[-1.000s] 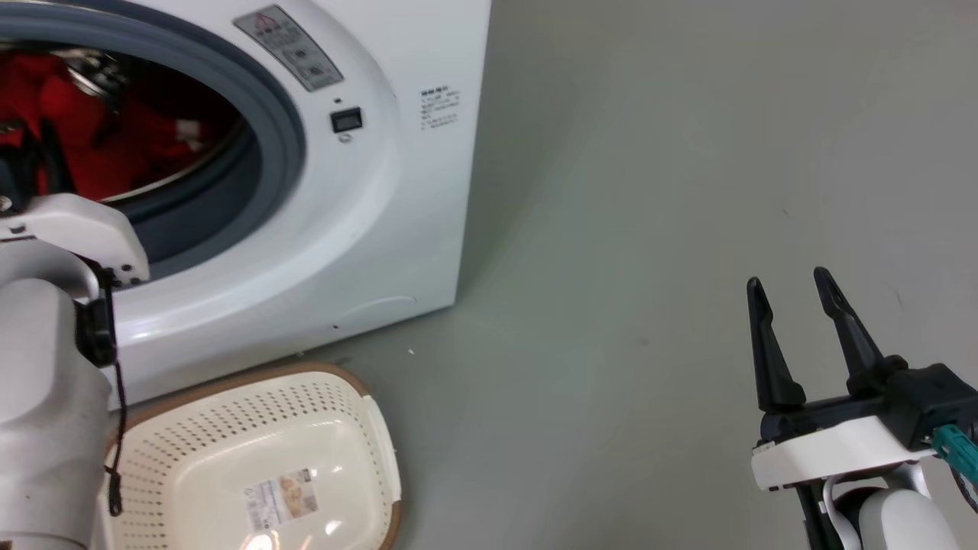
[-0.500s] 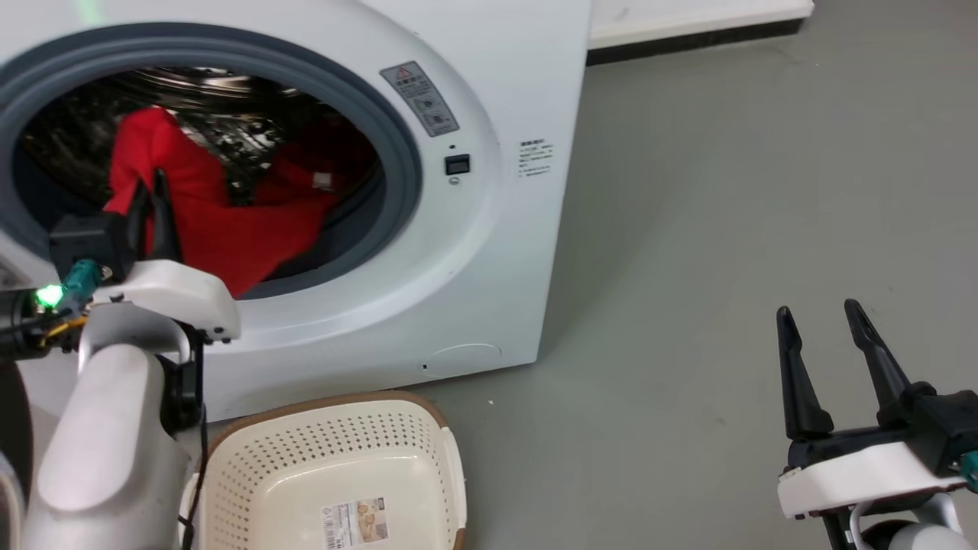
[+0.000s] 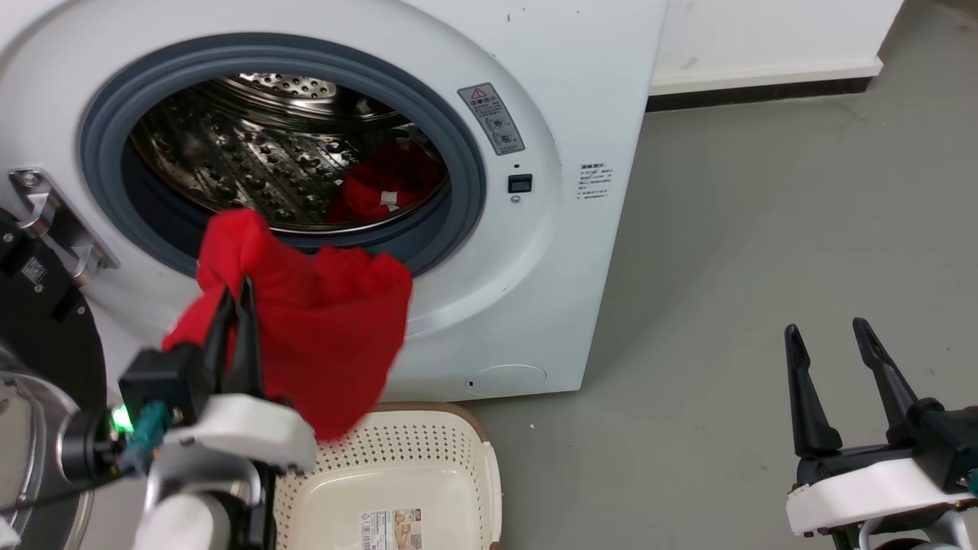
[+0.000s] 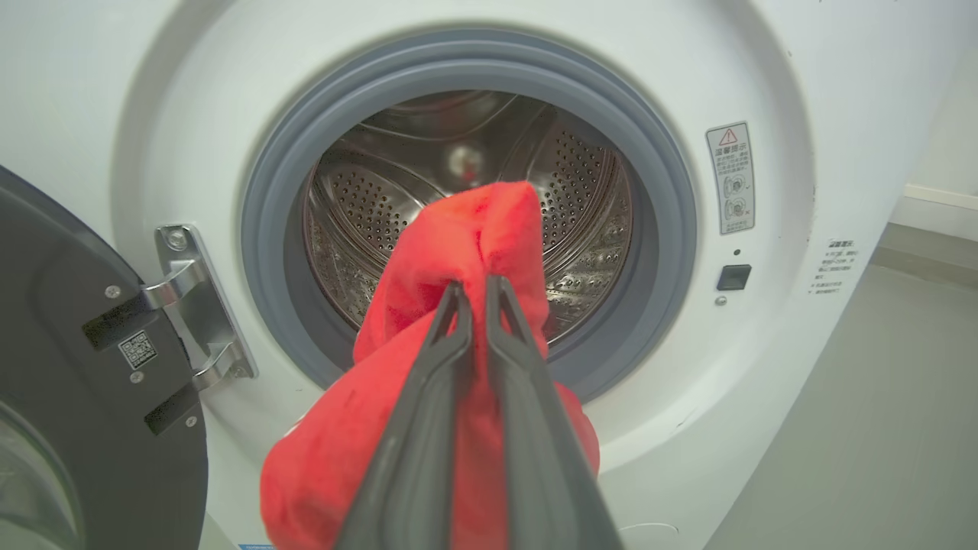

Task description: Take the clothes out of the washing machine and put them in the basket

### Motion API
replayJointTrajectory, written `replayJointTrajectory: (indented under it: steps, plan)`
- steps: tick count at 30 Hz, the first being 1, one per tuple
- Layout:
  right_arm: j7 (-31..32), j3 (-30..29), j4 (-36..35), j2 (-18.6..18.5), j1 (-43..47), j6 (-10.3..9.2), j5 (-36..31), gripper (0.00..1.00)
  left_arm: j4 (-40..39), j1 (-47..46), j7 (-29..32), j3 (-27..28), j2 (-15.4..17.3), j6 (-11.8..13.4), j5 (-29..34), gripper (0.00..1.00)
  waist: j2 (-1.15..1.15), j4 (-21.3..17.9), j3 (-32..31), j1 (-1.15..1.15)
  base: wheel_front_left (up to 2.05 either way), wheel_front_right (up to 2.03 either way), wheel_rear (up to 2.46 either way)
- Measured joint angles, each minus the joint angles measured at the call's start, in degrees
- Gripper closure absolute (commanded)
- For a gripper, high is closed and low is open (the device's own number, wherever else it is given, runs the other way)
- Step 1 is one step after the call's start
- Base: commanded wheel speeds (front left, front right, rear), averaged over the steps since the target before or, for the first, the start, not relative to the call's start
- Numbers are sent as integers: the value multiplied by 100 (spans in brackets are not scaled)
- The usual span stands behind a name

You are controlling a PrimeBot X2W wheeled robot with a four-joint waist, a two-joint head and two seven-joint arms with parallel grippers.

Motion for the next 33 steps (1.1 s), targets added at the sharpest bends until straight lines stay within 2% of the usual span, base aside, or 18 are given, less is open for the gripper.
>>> replayJointTrajectory:
  steps: [6, 8, 14, 21, 33]
  plan:
    - [37, -23, -104, 0, 30, 0, -33, 0, -335, 975, 116, -136, -220, 265, -105, 100, 0, 169, 1, 0, 0, 0, 0]
    - [60, -12, -109, 1, 30, 0, -42, 0, -211, 1234, 83, -149, -294, 326, -151, 100, 0, 205, 24, 0, 0, 0, 0]
    - [69, 29, -182, 0, -30, 0, -80, 0, 554, 1424, -308, -162, -527, 277, -372, 100, 0, 237, 223, 1, 0, 0, 0]
    - [67, 68, -287, 0, -218, 0, -116, 0, 1602, 979, -920, -108, -701, 46, -519, 100, 0, 109, 606, 1, 0, 0, 0]
    - [-46, 169, -346, 0, -532, 0, -80, 0, 3272, -221, -1293, -68, -737, -218, -504, 100, 0, -253, 1488, 1, 0, 0, 0]
